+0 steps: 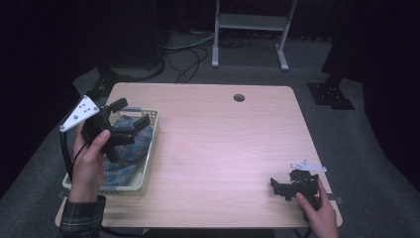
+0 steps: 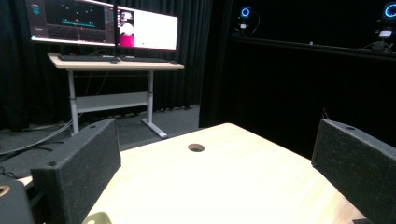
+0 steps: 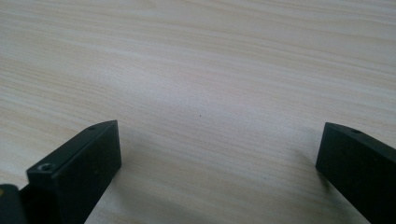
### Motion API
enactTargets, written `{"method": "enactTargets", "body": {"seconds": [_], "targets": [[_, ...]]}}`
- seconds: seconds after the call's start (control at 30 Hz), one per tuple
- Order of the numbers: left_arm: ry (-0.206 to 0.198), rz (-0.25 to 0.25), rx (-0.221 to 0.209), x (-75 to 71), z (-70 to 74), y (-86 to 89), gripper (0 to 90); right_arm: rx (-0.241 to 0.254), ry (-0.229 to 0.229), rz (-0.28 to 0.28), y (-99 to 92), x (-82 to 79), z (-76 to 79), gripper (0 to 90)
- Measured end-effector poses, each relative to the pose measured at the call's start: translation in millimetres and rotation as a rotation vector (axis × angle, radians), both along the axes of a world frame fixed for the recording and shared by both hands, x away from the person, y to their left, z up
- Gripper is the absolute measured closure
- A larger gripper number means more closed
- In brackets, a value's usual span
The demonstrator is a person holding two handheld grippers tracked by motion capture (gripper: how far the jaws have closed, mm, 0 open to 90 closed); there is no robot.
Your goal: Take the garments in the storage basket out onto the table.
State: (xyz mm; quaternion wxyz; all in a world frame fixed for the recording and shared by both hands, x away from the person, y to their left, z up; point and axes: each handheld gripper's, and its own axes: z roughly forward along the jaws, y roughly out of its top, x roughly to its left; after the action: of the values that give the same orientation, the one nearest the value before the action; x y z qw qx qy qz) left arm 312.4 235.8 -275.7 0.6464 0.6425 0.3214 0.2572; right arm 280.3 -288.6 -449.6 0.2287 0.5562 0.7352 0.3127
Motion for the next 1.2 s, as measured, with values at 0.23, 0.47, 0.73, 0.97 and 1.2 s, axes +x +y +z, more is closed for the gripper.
{"method": "enactTargets", "body": {"seconds": [0.23, 0.47, 0.73, 0.97, 1.2], "targets": [[0.000, 0.010, 0.001, -0.9, 1.7, 9.3, 0.8, 0.000, 0.000, 0.000, 0.0, 0.0, 0.0, 0.0], [0.000, 0.016, 0.009, -1.4, 2.1, 17.3, 0.8, 0.000, 0.000, 0.001, 0.0, 0.0, 0.0, 0.0], [0.005, 0.029, 0.020, -1.7, 2.7, 27.1, 0.8, 0.000, 0.000, 0.000, 0.0, 0.0, 0.0, 0.0], [0.011, 0.038, 0.028, -2.6, 3.2, 36.1, 0.8, 0.000, 0.000, 0.001, 0.0, 0.0, 0.0, 0.0], [0.010, 0.054, 0.024, -4.3, 4.2, 45.8, 0.8, 0.000, 0.000, 0.001, 0.0, 0.0, 0.0, 0.0]]}}
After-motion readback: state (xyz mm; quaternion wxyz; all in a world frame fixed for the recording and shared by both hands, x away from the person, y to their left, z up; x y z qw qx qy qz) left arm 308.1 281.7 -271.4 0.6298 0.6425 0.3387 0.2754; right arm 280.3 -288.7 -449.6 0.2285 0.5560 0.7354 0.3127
